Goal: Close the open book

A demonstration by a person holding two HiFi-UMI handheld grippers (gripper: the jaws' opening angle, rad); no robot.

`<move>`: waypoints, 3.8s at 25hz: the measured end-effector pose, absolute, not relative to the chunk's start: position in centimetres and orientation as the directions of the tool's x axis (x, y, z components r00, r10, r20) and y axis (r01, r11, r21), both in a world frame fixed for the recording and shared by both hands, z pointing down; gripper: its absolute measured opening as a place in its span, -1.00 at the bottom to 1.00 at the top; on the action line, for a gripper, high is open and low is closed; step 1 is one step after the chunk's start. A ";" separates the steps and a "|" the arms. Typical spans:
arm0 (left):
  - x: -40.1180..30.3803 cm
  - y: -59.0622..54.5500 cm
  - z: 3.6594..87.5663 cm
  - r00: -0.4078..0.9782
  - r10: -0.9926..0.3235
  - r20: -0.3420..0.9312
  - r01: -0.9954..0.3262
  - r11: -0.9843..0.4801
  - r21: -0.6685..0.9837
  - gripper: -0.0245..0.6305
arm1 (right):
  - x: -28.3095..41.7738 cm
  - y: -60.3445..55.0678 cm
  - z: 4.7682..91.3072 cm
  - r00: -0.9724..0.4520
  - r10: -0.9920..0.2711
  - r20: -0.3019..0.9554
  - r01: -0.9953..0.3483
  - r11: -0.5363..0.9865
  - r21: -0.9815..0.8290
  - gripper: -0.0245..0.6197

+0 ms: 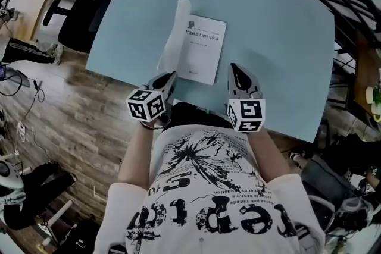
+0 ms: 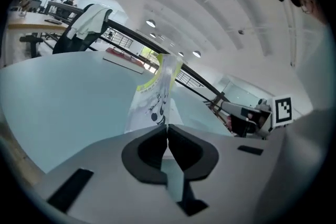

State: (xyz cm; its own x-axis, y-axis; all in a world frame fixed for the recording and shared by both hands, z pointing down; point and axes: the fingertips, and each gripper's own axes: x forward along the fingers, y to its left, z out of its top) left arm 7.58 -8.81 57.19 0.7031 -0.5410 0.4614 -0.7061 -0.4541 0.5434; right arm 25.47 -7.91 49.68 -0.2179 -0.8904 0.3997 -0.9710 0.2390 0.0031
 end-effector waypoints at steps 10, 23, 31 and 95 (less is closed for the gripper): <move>11.0 -7.7 61.0 0.701 -0.396 0.593 -0.694 -0.571 0.439 -0.85 | 27.9 -6.9 50.1 -0.173 -0.897 0.408 -0.980 0.196 0.015 -0.89; 13.0 -6.5 63.4 0.654 -0.280 0.703 -0.672 -0.643 0.369 -0.50 | 30.4 -6.8 51.0 -0.116 -0.891 0.438 -0.993 0.119 -0.022 -0.89; 13.8 -5.7 63.2 0.683 -0.202 0.702 -0.608 -0.690 0.392 -0.29 | 31.0 -7.1 51.7 -0.072 -0.883 0.465 -0.997 0.066 -0.030 -0.89; 5.2 -22.2 32.5 0.787 -0.615 0.054 -0.614 -0.789 -0.034 -0.86 | 20.2 -15.3 35.9 -0.040 -0.991 0.129 -0.989 0.057 0.137 -0.90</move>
